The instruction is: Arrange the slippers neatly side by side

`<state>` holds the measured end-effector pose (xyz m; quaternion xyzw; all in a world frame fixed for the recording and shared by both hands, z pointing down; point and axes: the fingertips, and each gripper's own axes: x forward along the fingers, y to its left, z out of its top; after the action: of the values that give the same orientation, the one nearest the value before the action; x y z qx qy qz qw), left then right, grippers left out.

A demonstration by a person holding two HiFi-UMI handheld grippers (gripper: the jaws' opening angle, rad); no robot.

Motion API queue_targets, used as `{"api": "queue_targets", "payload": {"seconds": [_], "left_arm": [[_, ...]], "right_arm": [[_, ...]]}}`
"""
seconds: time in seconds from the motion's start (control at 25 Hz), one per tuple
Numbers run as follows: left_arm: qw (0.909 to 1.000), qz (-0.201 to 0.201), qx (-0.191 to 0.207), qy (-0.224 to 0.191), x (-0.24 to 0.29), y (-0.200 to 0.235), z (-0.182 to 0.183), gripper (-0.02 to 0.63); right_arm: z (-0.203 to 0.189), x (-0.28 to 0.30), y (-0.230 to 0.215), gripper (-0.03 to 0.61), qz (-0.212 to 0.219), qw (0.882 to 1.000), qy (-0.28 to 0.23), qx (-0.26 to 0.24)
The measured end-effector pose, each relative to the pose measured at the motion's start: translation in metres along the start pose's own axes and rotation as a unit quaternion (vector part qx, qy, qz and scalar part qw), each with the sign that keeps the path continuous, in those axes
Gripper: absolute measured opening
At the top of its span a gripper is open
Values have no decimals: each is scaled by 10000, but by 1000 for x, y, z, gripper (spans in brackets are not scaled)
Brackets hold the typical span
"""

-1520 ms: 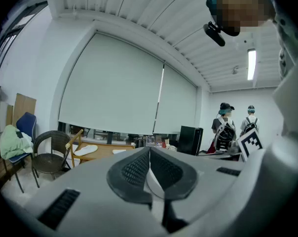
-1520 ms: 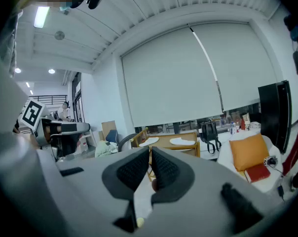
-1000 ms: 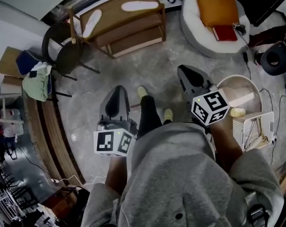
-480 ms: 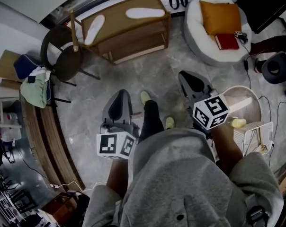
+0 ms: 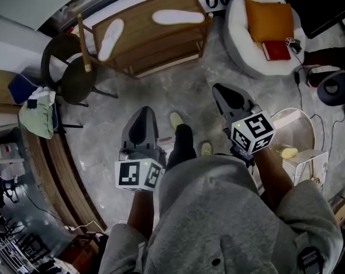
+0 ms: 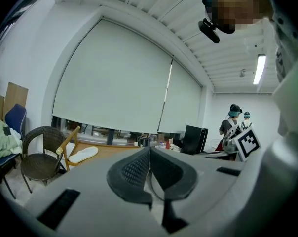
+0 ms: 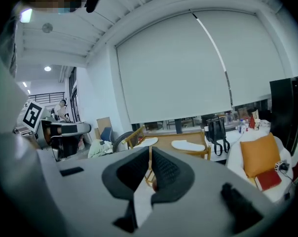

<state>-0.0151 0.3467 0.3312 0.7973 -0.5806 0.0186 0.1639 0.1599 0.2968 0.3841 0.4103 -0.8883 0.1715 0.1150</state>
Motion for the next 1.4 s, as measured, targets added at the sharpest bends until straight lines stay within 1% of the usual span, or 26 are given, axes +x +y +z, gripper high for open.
{"api": "queue_targets", "payload": {"seconds": [0.16, 0.4, 0.8, 1.04, 1.2, 1.4], "left_arm": [[10000, -64, -23, 8, 26, 20, 11, 15], [9999, -81, 63, -30, 52, 52, 34, 15], [9999, -34, -86, -74, 73, 108, 50, 15], [10000, -49, -36, -42, 88, 138, 60, 15], [9999, -110, 10, -37, 98, 152, 65, 15], [9998, -162, -73, -56, 105, 163, 67, 15]], "right_arm": [[12, 29, -6, 32, -11, 10000, 44, -16], [32, 69, -4, 32, -15, 9999, 82, -71], [58, 124, 1, 33, -95, 9994, 123, -293], [74, 157, 1, 33, -175, 9990, 77, -398], [81, 172, 0, 33, -239, 9986, 63, -467], [90, 181, -1, 33, -321, 9976, 76, -605]]}}
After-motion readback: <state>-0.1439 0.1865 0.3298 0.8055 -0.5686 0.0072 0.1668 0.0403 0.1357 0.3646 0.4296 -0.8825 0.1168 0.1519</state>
